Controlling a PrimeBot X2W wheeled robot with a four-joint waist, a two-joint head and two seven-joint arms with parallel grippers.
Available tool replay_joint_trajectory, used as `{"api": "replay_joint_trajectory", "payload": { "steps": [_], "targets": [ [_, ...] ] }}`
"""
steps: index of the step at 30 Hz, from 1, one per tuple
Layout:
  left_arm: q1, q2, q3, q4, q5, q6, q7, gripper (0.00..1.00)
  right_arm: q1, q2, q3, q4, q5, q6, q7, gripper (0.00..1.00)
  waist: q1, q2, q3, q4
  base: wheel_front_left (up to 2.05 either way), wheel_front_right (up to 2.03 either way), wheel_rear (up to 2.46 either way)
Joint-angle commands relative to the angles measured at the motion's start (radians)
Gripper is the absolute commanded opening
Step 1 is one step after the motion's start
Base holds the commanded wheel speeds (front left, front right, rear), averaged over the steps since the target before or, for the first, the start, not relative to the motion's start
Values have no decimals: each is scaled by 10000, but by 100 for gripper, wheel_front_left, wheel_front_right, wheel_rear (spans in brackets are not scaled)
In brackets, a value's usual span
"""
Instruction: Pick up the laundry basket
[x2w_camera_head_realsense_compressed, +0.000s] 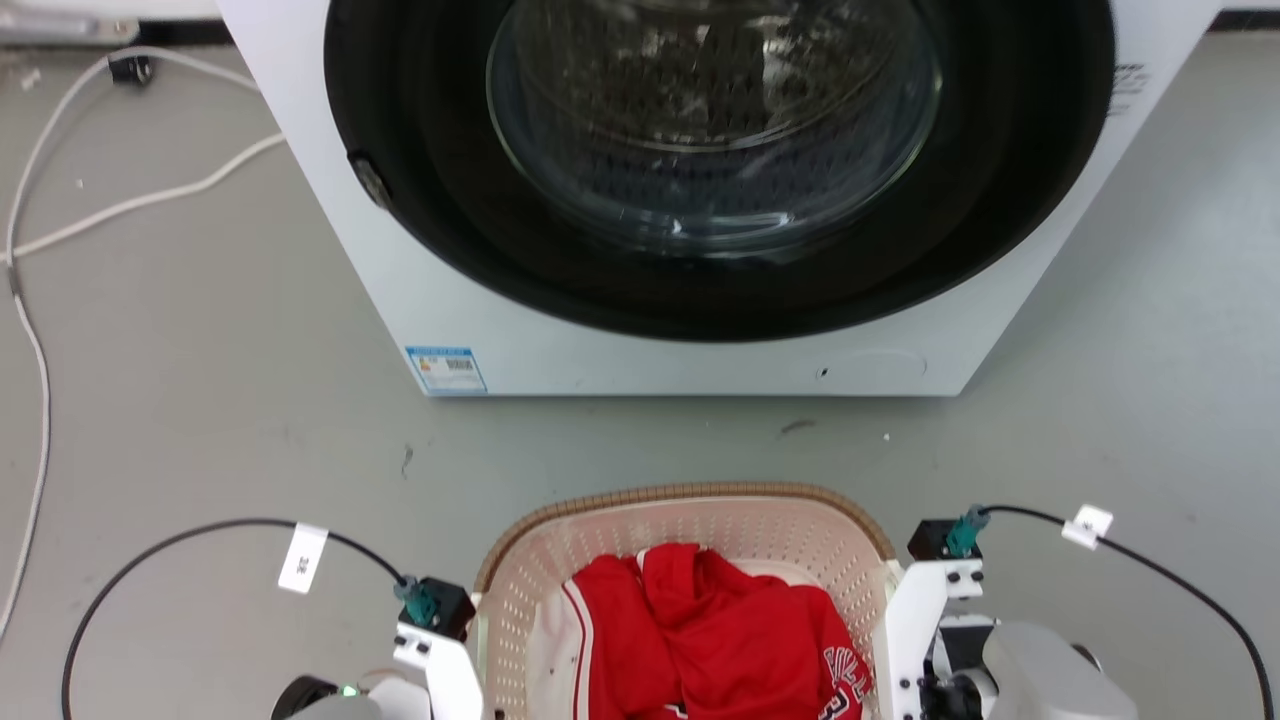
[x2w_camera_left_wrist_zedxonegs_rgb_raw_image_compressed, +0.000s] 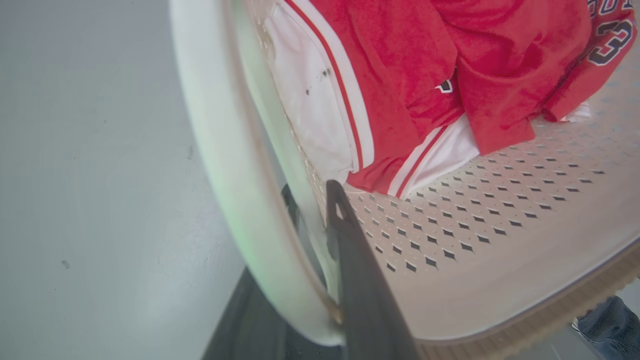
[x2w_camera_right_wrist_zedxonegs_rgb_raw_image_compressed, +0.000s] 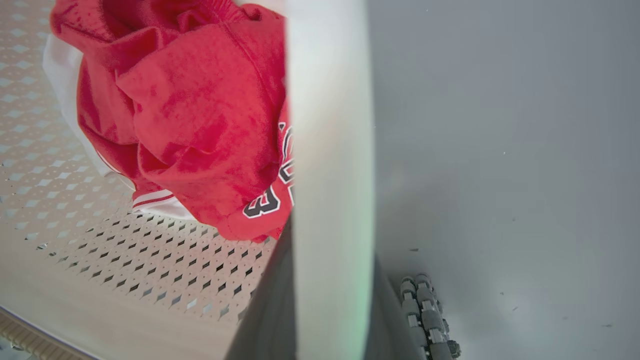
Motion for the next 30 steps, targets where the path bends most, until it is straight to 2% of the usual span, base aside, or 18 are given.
{"api": "replay_joint_trajectory", "payload": {
  "steps": [1, 9, 13, 30],
  "targets": [
    [230, 258, -98, 73, 46, -7, 86, 0, 57, -171, -8, -89, 31, 4, -119, 0, 4, 0, -395, -162, 0, 0, 0],
    [973, 488, -211, -267, 0, -7, 136, 0, 926, -156, 281, -490, 807, 16, -245, 0, 4, 0, -968, -237, 0, 0, 0],
    [1180, 579, -273, -494, 375, -7, 342, 0, 979, -158, 399, -369, 681, 16, -306, 0, 4, 0, -1158, -189, 0, 0, 0],
    [1518, 1275, -293, -1934, 452, -15, 1008, 0, 1383, -173, 473, -99, 377, 12, 338, 0, 4, 0, -1590, 22, 0, 0, 0]
  ]
}}
